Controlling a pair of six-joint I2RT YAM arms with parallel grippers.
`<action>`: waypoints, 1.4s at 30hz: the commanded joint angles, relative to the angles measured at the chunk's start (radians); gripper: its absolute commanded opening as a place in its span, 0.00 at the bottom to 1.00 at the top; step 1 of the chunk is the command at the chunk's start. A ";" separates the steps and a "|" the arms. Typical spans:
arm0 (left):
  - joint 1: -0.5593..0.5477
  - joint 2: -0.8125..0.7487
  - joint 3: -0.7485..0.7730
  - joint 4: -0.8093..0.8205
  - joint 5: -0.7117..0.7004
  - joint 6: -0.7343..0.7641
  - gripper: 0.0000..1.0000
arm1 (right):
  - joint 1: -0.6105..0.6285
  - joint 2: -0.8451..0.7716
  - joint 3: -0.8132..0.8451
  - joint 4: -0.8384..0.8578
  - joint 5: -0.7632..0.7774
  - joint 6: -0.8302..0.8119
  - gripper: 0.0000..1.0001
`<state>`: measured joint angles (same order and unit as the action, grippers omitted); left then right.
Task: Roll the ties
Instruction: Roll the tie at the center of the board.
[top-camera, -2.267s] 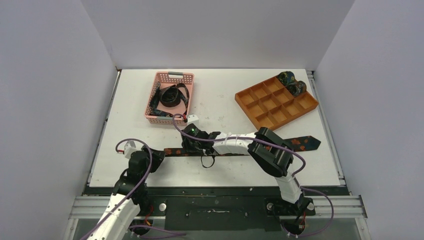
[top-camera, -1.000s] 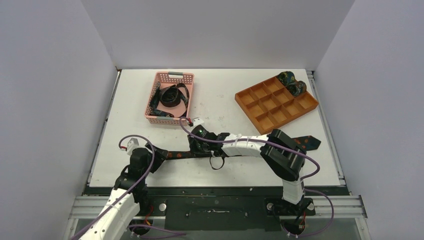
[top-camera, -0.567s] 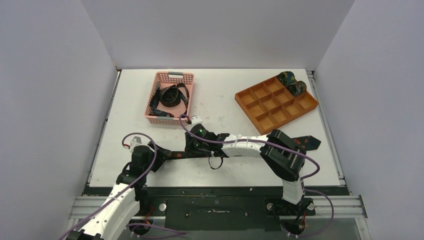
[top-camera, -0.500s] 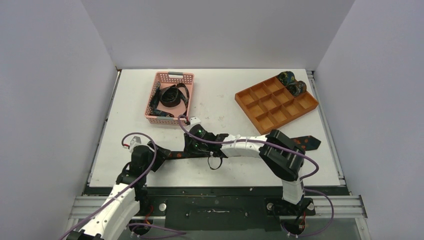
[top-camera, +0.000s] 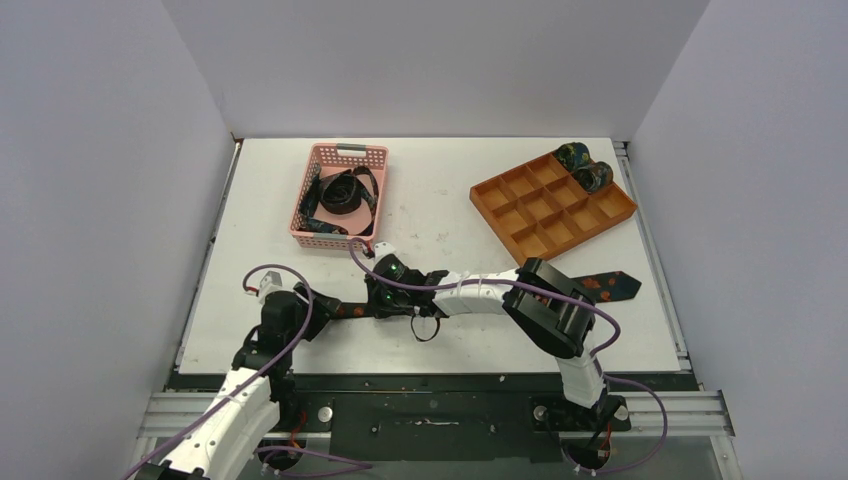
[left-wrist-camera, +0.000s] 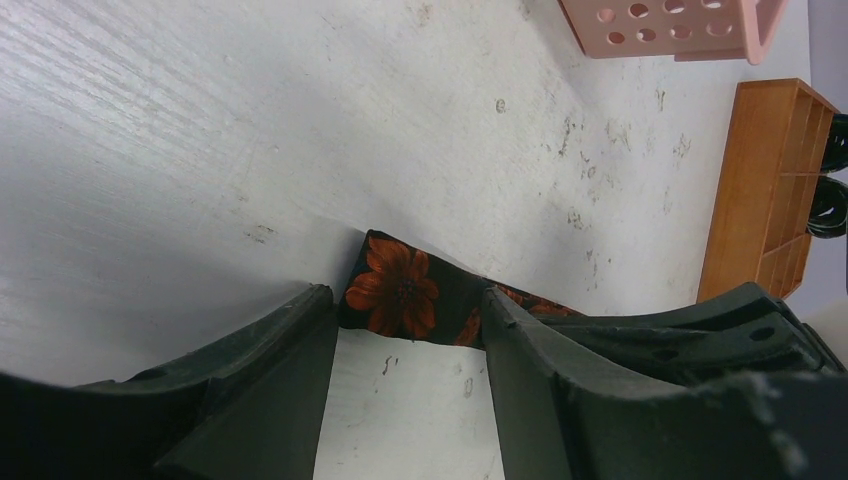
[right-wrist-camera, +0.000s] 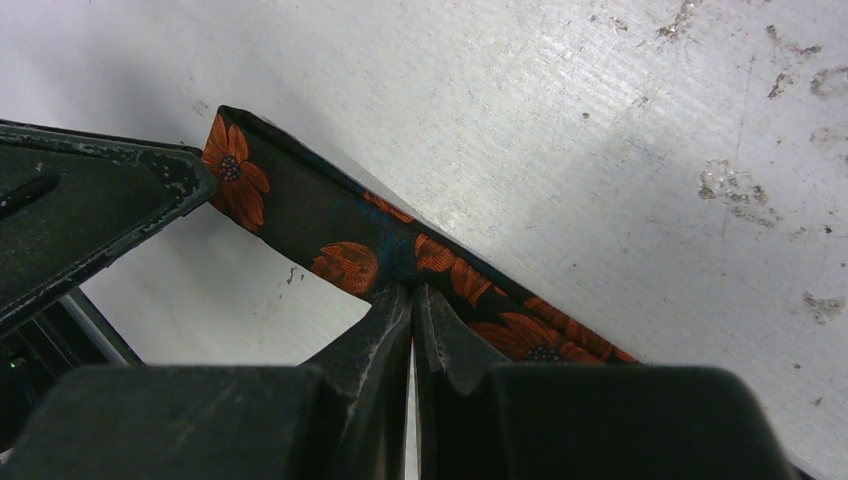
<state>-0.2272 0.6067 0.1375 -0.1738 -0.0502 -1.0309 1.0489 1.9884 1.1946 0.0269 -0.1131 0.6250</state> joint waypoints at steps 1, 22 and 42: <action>0.005 -0.017 -0.010 0.082 0.024 0.030 0.52 | 0.005 0.022 -0.033 -0.008 0.021 0.002 0.05; 0.005 0.067 -0.001 0.069 -0.069 0.052 0.48 | -0.005 0.001 -0.113 0.039 0.018 0.021 0.05; -0.007 0.038 0.021 0.138 0.031 0.103 0.00 | -0.027 -0.020 -0.169 0.074 0.015 0.045 0.05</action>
<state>-0.2272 0.6926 0.1013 -0.0322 -0.0353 -0.9611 1.0325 1.9545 1.0618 0.2092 -0.1150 0.6796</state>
